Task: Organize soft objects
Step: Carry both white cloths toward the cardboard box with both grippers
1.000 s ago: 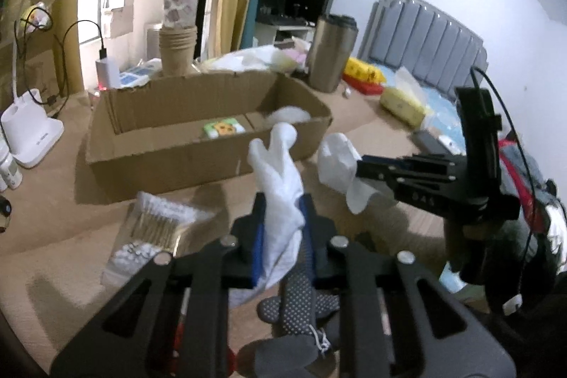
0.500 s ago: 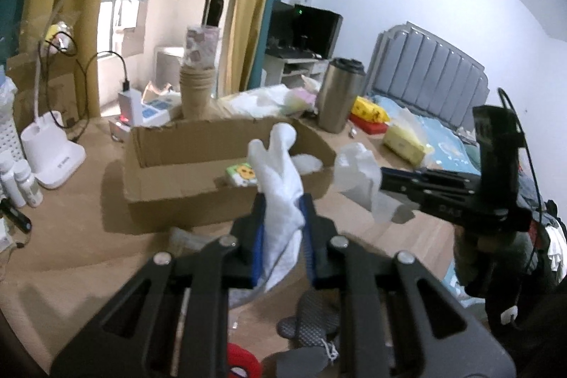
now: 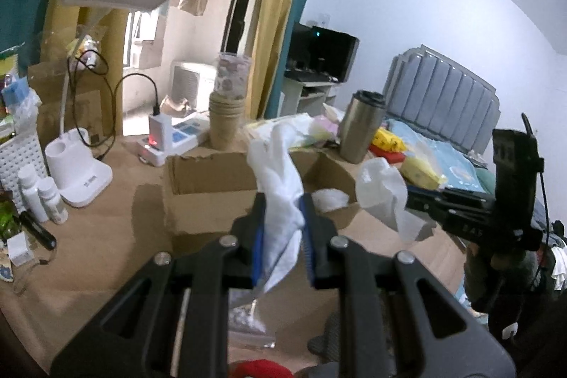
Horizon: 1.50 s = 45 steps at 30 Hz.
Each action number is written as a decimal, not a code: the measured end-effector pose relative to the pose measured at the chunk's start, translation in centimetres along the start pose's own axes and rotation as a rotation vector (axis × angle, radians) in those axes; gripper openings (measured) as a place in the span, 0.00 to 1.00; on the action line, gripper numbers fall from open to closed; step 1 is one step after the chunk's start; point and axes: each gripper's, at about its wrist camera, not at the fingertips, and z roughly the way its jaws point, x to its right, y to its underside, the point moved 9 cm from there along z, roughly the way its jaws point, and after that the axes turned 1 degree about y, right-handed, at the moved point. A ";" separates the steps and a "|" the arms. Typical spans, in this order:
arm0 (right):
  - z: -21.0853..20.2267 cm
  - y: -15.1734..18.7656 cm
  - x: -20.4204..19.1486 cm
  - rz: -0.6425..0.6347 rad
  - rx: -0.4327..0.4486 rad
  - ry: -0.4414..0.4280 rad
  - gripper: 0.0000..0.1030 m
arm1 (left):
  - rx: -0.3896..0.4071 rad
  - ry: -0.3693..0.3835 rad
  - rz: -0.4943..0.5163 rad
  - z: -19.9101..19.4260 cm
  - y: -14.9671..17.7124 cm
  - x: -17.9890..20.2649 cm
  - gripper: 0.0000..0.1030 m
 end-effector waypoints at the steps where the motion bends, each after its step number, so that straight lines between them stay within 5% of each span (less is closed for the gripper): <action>1: 0.1 -0.2 -0.2 -0.003 0.003 -0.005 0.13 | 0.002 -0.003 -0.001 0.0 -0.1 -0.1 0.18; 24: 3.4 -3.9 -2.9 -0.070 0.054 -0.093 0.13 | 0.011 -0.109 0.016 2.4 -1.7 -3.9 0.18; 45: 7.8 -5.2 -4.2 -0.091 0.048 -0.171 0.13 | -0.081 -0.144 -0.001 8.2 -0.5 -5.8 0.20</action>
